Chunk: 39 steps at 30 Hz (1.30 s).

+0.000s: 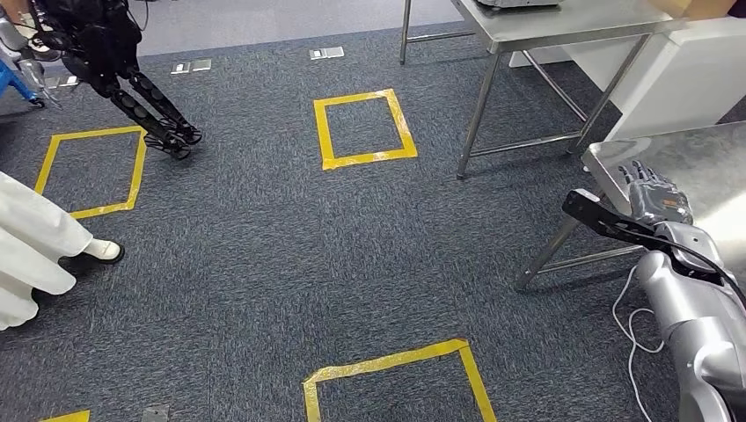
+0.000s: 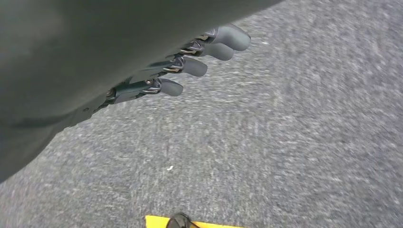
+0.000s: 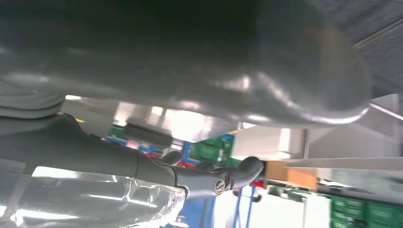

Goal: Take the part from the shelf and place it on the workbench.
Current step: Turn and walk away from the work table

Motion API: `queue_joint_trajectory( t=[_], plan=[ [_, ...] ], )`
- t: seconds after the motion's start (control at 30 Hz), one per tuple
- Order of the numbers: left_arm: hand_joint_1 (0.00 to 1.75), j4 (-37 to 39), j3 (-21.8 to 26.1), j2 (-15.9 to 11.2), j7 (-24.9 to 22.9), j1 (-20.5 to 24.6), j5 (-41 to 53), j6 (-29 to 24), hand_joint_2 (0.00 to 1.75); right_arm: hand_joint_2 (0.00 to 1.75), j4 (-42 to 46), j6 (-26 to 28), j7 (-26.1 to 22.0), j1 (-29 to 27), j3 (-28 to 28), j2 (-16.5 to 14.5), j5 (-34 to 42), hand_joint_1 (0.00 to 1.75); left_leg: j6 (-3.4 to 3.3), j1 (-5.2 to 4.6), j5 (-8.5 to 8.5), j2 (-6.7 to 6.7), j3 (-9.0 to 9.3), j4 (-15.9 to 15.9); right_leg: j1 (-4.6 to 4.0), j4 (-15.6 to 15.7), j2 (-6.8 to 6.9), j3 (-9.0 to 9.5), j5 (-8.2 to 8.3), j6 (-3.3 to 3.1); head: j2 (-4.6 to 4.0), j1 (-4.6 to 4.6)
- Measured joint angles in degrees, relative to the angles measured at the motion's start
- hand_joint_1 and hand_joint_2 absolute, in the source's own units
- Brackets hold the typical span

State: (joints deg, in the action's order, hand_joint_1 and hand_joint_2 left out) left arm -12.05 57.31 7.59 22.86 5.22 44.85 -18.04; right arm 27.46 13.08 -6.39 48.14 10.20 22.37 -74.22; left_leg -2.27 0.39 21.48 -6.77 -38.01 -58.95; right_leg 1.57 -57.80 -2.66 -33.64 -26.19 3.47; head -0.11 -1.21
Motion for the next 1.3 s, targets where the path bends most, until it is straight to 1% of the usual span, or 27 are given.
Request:
queue_joint_trajectory(
  t=[0.07,0.1,0.17,0.23,0.3,0.33,0.37,0.4,0.47,0.5,0.53,0.6,0.63,0.7,0.77,0.8,0.83,0.87,0.9,0.97,1.03,1.1,1.13,1.2,1.23,1.27,1.3],
  plan=[
    [0.00,0.01,0.25,0.01,-0.08,-0.19,0.01,-0.09,0.00,0.00,-0.39,0.18,0.15,-0.38,0.03,-0.69,-0.14,0.00,0.64,0.02,-0.33,-0.98,-0.35,0.12,-0.44,0.58,0.47,0.37,0.38,-0.87,0.00,-0.02],
    [0.00,0.01,0.34,0.02,-0.07,-0.32,0.04,-0.10,0.00,0.00,-0.57,0.39,0.20,-0.69,0.03,-1.12,-0.05,0.00,0.88,0.13,-0.33,-0.91,-0.53,0.04,-0.27,0.62,1.01,0.41,0.55,-1.28,0.00,-0.06],
    [0.00,0.01,0.42,0.08,0.04,-0.42,0.18,-0.10,0.00,0.00,-0.91,1.15,0.31,-1.70,0.03,-1.83,0.40,0.00,1.27,0.06,1.32,1.79,-1.58,-2.37,-0.10,0.84,2.13,0.64,0.74,-2.30,0.00,-0.24],
    [0.00,0.01,0.42,0.14,0.16,-0.34,0.50,-0.09,0.00,0.00,-1.37,1.98,0.43,-3.08,0.00,-2.09,1.04,0.00,1.55,-0.04,5.11,5.33,-4.49,-9.05,-0.47,0.95,3.41,0.84,0.64,-3.32,0.00,-0.41],
    [0.00,0.01,0.42,0.14,0.19,-0.31,0.78,-0.09,0.00,0.00,-1.87,2.53,0.54,-4.72,-0.16,-2.17,1.66,0.00,1.71,0.15,7.90,6.40,-7.49,-15.76,-0.94,0.94,4.78,0.89,0.49,-3.77,0.00,-0.42],
    [0.00,0.01,0.42,0.15,0.17,-0.34,0.86,-0.09,0.00,0.00,-2.11,2.75,0.58,-5.60,-0.25,-2.26,1.94,0.00,1.73,0.22,8.02,6.54,-7.86,-16.83,-1.08,0.93,5.43,0.89,0.43,-3.84,0.00,-0.44],
    [0.00,0.01,0.43,0.14,0.15,-0.35,0.91,-0.09,0.00,0.00,-2.34,2.95,0.65,-6.47,-0.36,-2.39,2.19,0.00,1.70,0.25,7.13,6.68,-7.02,-15.55,-1.16,0.93,6.05,0.90,0.39,-3.87,0.00,-0.44],
    [0.00,0.01,0.43,0.12,0.13,-0.35,0.97,-0.09,0.00,0.00,-2.54,3.17,0.72,-7.28,-0.48,-2.56,2.38,0.00,1.60,0.24,5.62,7.04,-5.16,-12.39,-1.21,0.92,6.63,0.93,0.34,-3.89,0.00,-0.44],
    [0.00,0.01,0.42,0.08,0.11,-0.30,1.03,-0.10,0.00,0.00,-2.86,3.70,0.98,-8.68,-0.91,-2.91,2.64,0.00,1.23,-0.10,3.16,8.97,-0.78,-4.67,-1.54,0.86,7.65,0.98,0.16,-3.73,0.00,-0.45],
    [0.00,0.01,0.42,0.07,0.11,-0.27,1.05,-0.10,0.00,0.00,-2.99,3.96,1.09,-9.22,-1.15,-3.04,2.69,0.00,0.97,-0.33,2.62,9.59,0.52,-2.28,-1.75,0.83,8.08,0.98,0.05,-3.59,0.00,-0.36],
    [0.00,0.01,0.42,0.07,0.11,-0.24,1.08,-0.10,0.00,0.00,-3.13,4.12,1.22,-9.68,-1.32,-3.18,2.73,0.00,0.73,-0.59,2.55,9.83,1.04,-1.14,-1.97,0.82,8.52,0.99,-0.04,-3.42,0.00,-0.30],
    [0.00,0.01,0.45,0.08,0.12,-0.24,1.11,-0.11,0.00,0.00,-3.44,4.04,1.74,-10.44,-1.62,-3.57,2.82,0.00,0.20,-0.78,2.30,8.60,1.00,-0.76,-2.24,0.83,9.39,1.05,-0.21,-3.02,0.00,-0.15],
    [0.00,0.01,0.47,0.11,0.16,-0.24,1.12,-0.11,0.00,0.00,-3.59,3.89,2.12,-10.87,-1.86,-3.84,2.97,0.00,-0.14,-0.72,2.09,8.03,1.17,-0.40,-2.21,0.55,8.95,0.94,-0.50,-2.79,0.00,-0.15],
    [0.00,0.01,0.50,0.19,0.36,-0.11,1.17,-0.09,0.00,0.00,-4.08,3.67,2.85,-12.11,-2.67,-4.21,3.57,0.00,-0.94,-0.39,1.54,6.89,1.58,0.35,-1.91,-2.82,6.23,-0.57,-2.38,-2.69,0.00,-0.08],
    [0.00,0.01,0.49,0.23,0.62,0.05,1.40,-0.02,0.00,0.00,-4.93,3.68,3.29,-14.16,-3.77,-4.24,4.36,0.00,-1.34,-0.22,1.28,5.38,1.60,0.55,-1.27,-10.31,3.53,-4.16,-5.46,-2.96,0.00,0.04],
    [0.00,0.01,0.49,0.23,0.71,0.06,1.59,0.02,0.00,0.00,-5.40,3.73,3.44,-15.43,-4.38,-4.24,4.75,0.00,-1.36,-0.19,1.25,4.45,1.57,0.54,-1.04,-13.82,3.08,-5.91,-6.58,-2.88,0.00,0.10],
    [0.00,0.01,0.49,0.24,0.73,0.02,1.74,0.05,0.00,0.00,-5.81,3.84,3.52,-16.75,-4.98,-4.28,5.08,0.00,-1.32,-0.17,1.22,3.51,1.55,0.53,-0.77,-15.74,2.89,-6.94,-6.98,-2.58,0.00,0.11],
    [0.00,0.01,0.49,0.25,0.72,-0.04,1.86,0.07,0.00,0.00,-6.16,3.99,3.61,-17.98,-5.56,-4.38,5.37,0.00,-1.24,-0.14,1.17,2.62,1.55,0.51,-0.50,-15.42,2.80,-6.87,-6.51,-2.05,0.00,0.11],
    [0.00,0.01,0.50,0.25,0.70,-0.07,1.90,0.06,0.00,0.00,-6.42,4.14,3.69,-18.92,-6.07,-4.52,5.56,0.00,-1.10,-0.10,1.12,1.83,1.55,0.47,-0.12,-12.72,2.62,-5.62,-5.25,-1.41,0.00,0.10],
    [0.00,0.00,0.52,0.21,0.66,-0.06,1.89,0.04,0.00,0.00,-6.89,4.09,4.03,-20.15,-7.00,-4.86,5.86,0.00,-0.50,-0.12,1.07,0.47,1.44,0.28,0.75,-4.53,0.94,-1.64,-2.33,-0.20,0.00,0.12],
    [0.00,-0.01,0.58,0.16,0.61,-0.07,1.89,0.02,0.00,0.00,-7.38,3.26,4.32,-20.99,-7.93,-5.34,6.62,0.00,0.33,-0.16,1.02,-0.49,1.18,0.16,0.84,-0.07,-0.19,0.68,-0.87,-0.32,0.00,0.10],
    [0.00,0.01,0.72,0.19,0.56,-0.24,1.93,0.04,0.00,0.00,-7.75,2.21,4.21,-21.92,-9.16,-6.20,8.18,0.00,1.03,0.12,0.82,-1.25,0.89,0.24,0.36,0.19,0.60,0.92,-0.49,-1.26,0.00,0.06],
    [0.00,0.02,0.79,0.26,0.54,-0.35,2.03,0.05,0.00,0.00,-7.88,1.71,4.03,-22.37,-9.97,-6.74,9.19,0.00,1.27,0.26,0.97,-0.64,0.70,-0.01,0.29,0.25,1.01,0.95,-0.33,-1.64,0.00,0.03],
    [0.00,0.03,0.85,0.39,0.52,-0.35,2.42,0.07,0.00,0.00,-8.19,0.66,3.57,-23.53,-11.89,-7.86,11.43,0.00,1.58,0.29,2.97,2.57,-0.52,-2.85,0.19,0.41,2.00,1.04,-0.11,-2.64,0.00,-0.21],
    [0.00,0.03,0.85,0.45,0.51,-0.24,2.73,0.08,0.00,0.00,-8.46,-0.10,3.42,-24.38,-13.08,-8.36,12.72,0.00,1.67,0.23,4.89,4.60,-1.82,-6.00,-0.12,0.43,2.61,1.08,-0.13,-3.12,0.00,-0.32],
    [0.00,0.03,0.84,0.47,0.44,-0.12,3.04,0.08,0.00,0.00,-8.78,-0.84,3.32,-25.44,-14.30,-8.84,13.90,0.00,1.75,0.20,6.99,5.79,-3.48,-9.89,-0.48,0.43,3.34,1.11,-0.22,-3.54,0.00,-0.42],
    [0.00,0.03,0.84,0.48,0.35,-0.04,3.32,0.09,0.00,0.00,-9.14,-1.50,3.31,-26.62,-15.62,-9.31,14.85,0.00,1.80,0.21,8.72,6.31,-5.09,-13.66,-0.86,0.42,4.13,1.13,-0.33,-3.80,0.00,-0.42]
  ],
)
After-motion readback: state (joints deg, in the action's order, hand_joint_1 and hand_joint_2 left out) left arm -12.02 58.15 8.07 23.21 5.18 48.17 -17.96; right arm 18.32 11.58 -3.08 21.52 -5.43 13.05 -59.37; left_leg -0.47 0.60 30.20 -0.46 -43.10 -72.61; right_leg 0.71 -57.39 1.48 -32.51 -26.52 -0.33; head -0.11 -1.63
